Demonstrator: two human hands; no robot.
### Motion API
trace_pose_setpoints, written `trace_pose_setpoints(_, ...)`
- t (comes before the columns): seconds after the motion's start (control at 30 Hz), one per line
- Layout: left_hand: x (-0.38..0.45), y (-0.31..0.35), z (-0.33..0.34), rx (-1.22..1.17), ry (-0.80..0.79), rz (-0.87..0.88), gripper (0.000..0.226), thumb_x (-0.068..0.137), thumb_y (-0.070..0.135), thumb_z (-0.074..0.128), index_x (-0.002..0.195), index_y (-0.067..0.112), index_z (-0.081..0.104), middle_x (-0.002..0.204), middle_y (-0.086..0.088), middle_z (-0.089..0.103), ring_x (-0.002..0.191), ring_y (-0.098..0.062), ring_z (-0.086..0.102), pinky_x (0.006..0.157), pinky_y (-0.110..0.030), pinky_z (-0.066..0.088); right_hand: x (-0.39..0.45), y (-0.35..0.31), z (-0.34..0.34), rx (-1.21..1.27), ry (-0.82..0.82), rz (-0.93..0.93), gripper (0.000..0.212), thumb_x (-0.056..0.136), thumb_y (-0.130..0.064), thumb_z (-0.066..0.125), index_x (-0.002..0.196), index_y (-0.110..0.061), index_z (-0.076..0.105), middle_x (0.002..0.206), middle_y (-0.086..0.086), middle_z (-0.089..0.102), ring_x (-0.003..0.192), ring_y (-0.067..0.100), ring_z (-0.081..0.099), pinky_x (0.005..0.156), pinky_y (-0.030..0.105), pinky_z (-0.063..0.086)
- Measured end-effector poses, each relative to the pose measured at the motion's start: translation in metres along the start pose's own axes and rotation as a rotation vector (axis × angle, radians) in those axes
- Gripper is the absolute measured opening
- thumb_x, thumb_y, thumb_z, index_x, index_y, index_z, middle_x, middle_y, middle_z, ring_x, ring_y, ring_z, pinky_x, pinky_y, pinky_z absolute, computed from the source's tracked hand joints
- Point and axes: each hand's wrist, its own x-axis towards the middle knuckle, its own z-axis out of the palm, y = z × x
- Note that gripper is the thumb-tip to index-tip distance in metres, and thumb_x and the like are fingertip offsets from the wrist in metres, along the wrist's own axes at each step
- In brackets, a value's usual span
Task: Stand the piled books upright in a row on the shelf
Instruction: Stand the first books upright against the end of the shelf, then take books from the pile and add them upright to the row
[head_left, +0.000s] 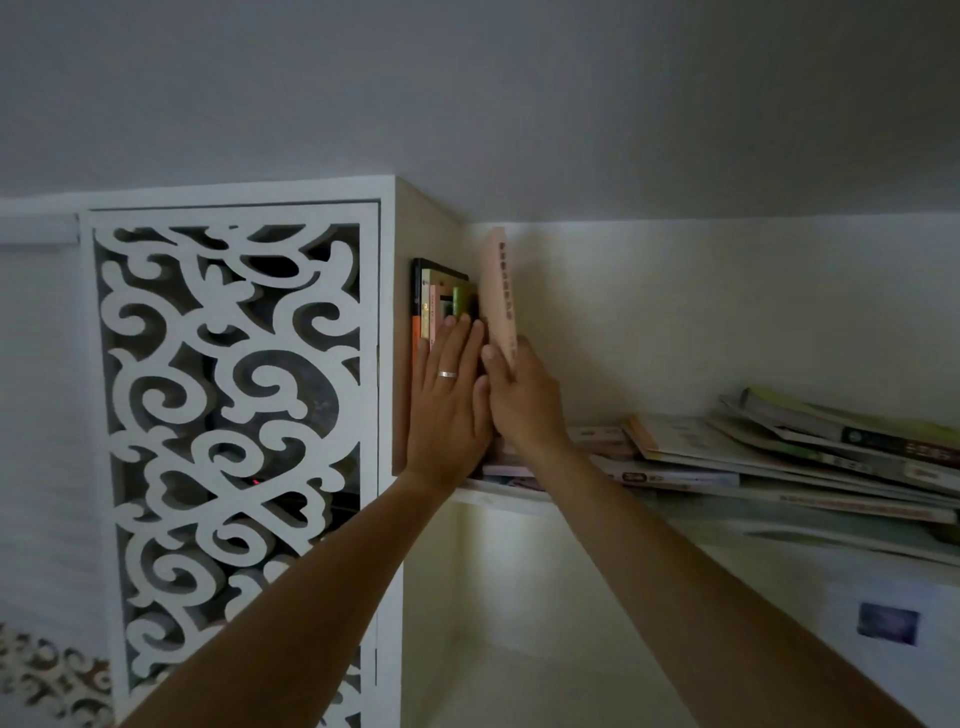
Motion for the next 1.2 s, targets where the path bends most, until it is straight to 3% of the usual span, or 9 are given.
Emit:
trace_pose_setpoints(0.13,-0.002,-0.003,0.000,-0.112,0.013,-0.027,0.052,0.107,0.014,0.035,0.157,0.003,0.039,0.166,-0.010,0.036,0.158,-0.019,0.025,0.126,-0.056,0.026,-0.006,0.009,0.020,0.197,-0.213,0.070,0.049,0.111,-0.047,0.025,0.155,-0.029,0.036,0.131,-0.010,0.059,0.104,-0.006,0.058,0.079,0.002,0.046)
trace_pose_setpoints(0.23,0.000,0.001,-0.001,-0.104,0.026,-0.037,0.055,0.105,0.018,0.035,0.158,0.001,0.036,0.167,-0.012,0.034,0.158,-0.020,0.025,0.125,-0.056,0.027,0.004,0.017,0.012,0.216,-0.324,0.112,0.048,0.111,-0.045,0.027,0.155,-0.029,0.038,0.149,-0.003,0.052,0.132,0.011,0.053,0.113,0.032,0.044)
trace_pose_setpoints(0.43,0.001,0.000,0.003,0.101,0.083,0.028,0.074,0.095,0.027,0.068,0.156,-0.001,0.038,0.165,-0.028,0.027,0.157,-0.038,0.023,0.127,-0.053,0.025,0.021,0.026,-0.009,-0.088,-0.449,0.093,0.052,0.106,-0.039,0.049,0.155,-0.040,0.030,0.149,0.000,0.055,0.127,0.021,0.059,0.106,0.044,0.051)
trace_pose_setpoints(0.57,-0.002,-0.007,0.009,0.278,0.018,0.116,0.056,0.096,0.036,0.069,0.147,0.015,0.058,0.165,-0.027,0.030,0.157,-0.042,0.022,0.127,-0.056,0.023,0.010,0.040,0.006,-0.365,-0.427,0.030,0.064,0.109,-0.035,0.037,0.162,-0.042,0.000,0.141,0.016,0.060,0.110,0.034,0.066,0.096,0.041,0.054)
trace_pose_setpoints(0.67,-0.004,-0.009,0.013,0.360,0.037,0.106,0.051,0.099,0.032,0.066,0.145,0.011,0.058,0.166,-0.025,0.029,0.157,-0.040,0.021,0.130,-0.051,0.017,0.010,0.035,-0.001,-0.427,-0.508,0.065,0.066,0.111,-0.032,0.033,0.162,-0.040,-0.007,0.150,0.021,0.051,0.122,0.038,0.060,0.105,0.040,0.048)
trace_pose_setpoints(0.87,-0.003,-0.006,0.016,0.387,0.050,0.095,0.054,0.097,0.028,0.068,0.145,0.007,0.057,0.166,-0.026,0.025,0.158,-0.040,0.014,0.131,-0.051,0.013,0.007,-0.010,-0.069,-0.803,-0.821,-0.004,0.043,0.104,-0.036,0.056,0.146,-0.028,0.052,0.137,0.002,0.060,0.125,0.024,0.056,0.101,0.031,0.043)
trace_pose_setpoints(1.03,-0.004,0.003,0.010,0.630,-0.051,0.180,0.052,0.106,0.019,0.045,0.156,0.005,0.040,0.171,-0.026,0.010,0.159,-0.042,0.005,0.131,-0.055,0.002,0.017,-0.001,-0.147,-0.983,-0.343,-0.178,0.031,0.100,-0.035,0.062,0.127,-0.023,0.067,0.123,0.005,0.067,0.108,0.022,0.062,0.088,0.029,0.045)
trace_pose_setpoints(1.1,-0.002,0.003,0.015,0.797,-0.187,0.350,0.058,0.105,0.008,0.045,0.160,0.004,0.030,0.172,-0.023,0.002,0.160,-0.038,-0.001,0.130,-0.053,0.001,0.009,0.017,-0.167,-1.146,-0.386,-0.127,0.035,0.103,-0.042,0.054,0.128,-0.020,0.066,0.123,0.008,0.061,0.112,0.027,0.058,0.085,0.034,0.042)
trace_pose_setpoints(1.2,0.009,0.003,0.026,0.926,-0.527,0.484,0.045,0.101,0.021,0.059,0.144,0.010,0.058,0.156,-0.017,0.048,0.153,-0.035,0.033,0.129,-0.048,0.020,-0.011,0.039,-0.175,-1.164,-0.577,0.020,0.044,0.109,-0.043,0.031,0.121,-0.020,0.066,0.108,0.011,0.060,0.099,0.027,0.053,0.088,0.040,0.046)
